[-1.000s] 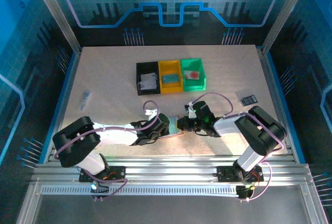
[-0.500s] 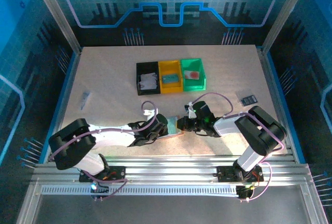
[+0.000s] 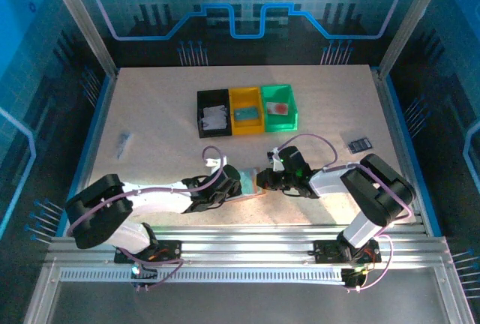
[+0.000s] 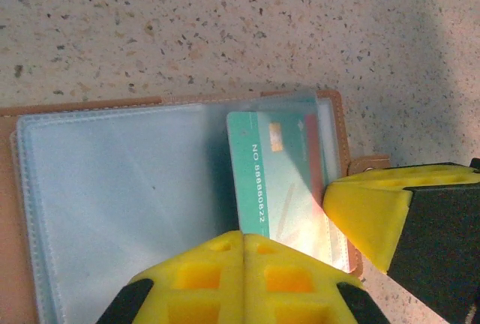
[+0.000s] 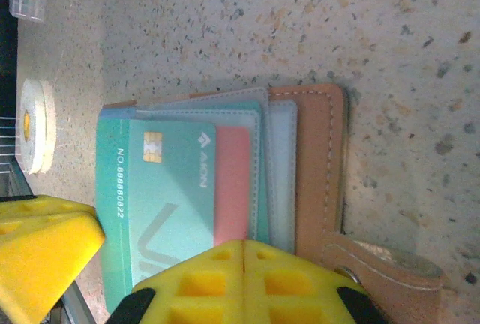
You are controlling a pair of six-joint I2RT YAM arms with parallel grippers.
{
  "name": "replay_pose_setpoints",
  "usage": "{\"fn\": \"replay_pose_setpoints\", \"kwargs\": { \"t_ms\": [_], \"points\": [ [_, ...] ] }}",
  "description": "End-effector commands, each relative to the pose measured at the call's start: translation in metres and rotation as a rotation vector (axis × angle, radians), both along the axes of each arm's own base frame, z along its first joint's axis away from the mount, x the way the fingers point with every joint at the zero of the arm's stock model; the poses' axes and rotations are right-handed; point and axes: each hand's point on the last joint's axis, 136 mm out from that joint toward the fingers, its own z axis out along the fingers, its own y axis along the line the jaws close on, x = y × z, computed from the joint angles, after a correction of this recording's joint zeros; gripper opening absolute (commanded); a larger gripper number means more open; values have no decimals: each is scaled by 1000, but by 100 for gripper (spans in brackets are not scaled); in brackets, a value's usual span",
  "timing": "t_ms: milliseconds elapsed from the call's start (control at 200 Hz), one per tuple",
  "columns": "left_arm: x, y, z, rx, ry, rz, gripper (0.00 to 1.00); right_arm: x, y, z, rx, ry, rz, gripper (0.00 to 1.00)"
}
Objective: Take the credit cards out of the card holder
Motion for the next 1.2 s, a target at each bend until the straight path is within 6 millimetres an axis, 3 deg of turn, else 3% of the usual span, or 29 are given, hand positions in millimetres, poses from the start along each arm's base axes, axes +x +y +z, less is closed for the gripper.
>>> {"fn": "replay_pose_setpoints", "kwargs": {
  "t_ms": [0, 640, 1196],
  "points": [
    [4, 3, 12, 1, -53, 1, 0, -38, -37, -47, -184, 189, -12, 0],
    [7, 5, 24, -69, -88, -75, 0, -30, -35, -29, -179, 155, 11, 0],
    [4, 2, 34, -142, -93, -156, 0, -23, -31, 0, -158, 70, 42, 9]
  ]
}}
